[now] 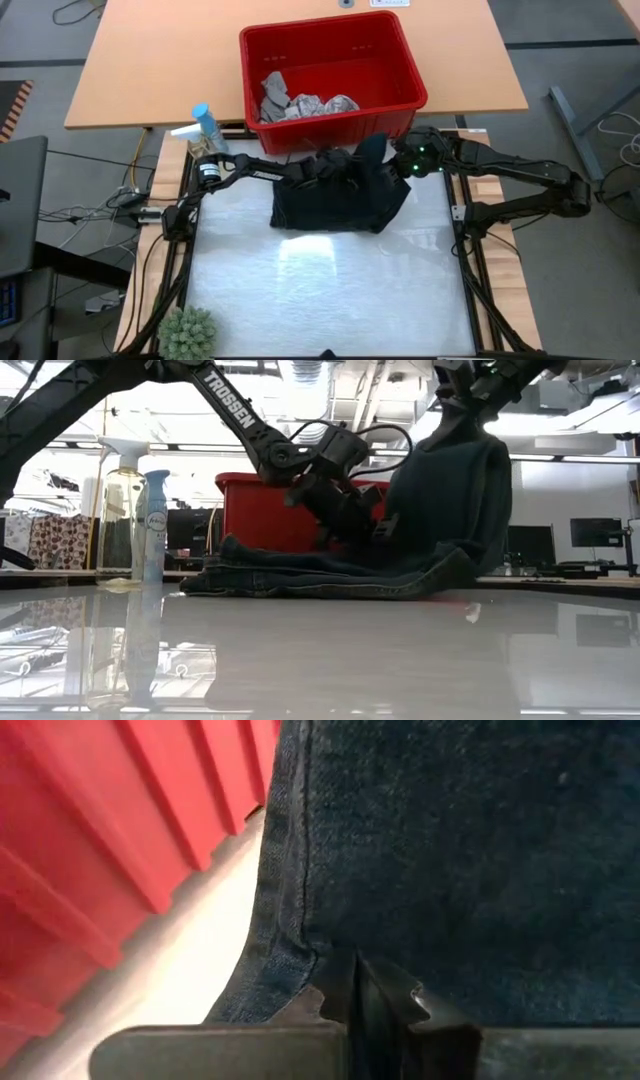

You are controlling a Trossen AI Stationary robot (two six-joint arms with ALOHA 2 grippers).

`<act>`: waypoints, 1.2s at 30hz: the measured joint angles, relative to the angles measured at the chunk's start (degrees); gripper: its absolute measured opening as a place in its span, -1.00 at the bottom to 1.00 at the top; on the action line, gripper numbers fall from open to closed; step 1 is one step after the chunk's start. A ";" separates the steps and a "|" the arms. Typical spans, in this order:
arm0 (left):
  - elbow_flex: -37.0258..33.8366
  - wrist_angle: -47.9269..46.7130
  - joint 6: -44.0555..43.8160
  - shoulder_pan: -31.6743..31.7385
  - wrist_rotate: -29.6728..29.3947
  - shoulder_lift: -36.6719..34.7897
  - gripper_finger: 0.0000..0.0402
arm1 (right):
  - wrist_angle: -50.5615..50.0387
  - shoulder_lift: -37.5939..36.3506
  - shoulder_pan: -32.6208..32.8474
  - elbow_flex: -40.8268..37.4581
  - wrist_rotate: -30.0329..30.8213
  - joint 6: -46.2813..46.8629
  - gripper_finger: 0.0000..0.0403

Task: Fold Laundry from Bin
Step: Fold the blue jeans

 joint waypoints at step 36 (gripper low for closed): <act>-26.82 -20.39 -6.12 -3.08 3.22 -26.30 -1.00 | 1.39 0.46 -2.42 0.00 -1.40 -2.06 -0.82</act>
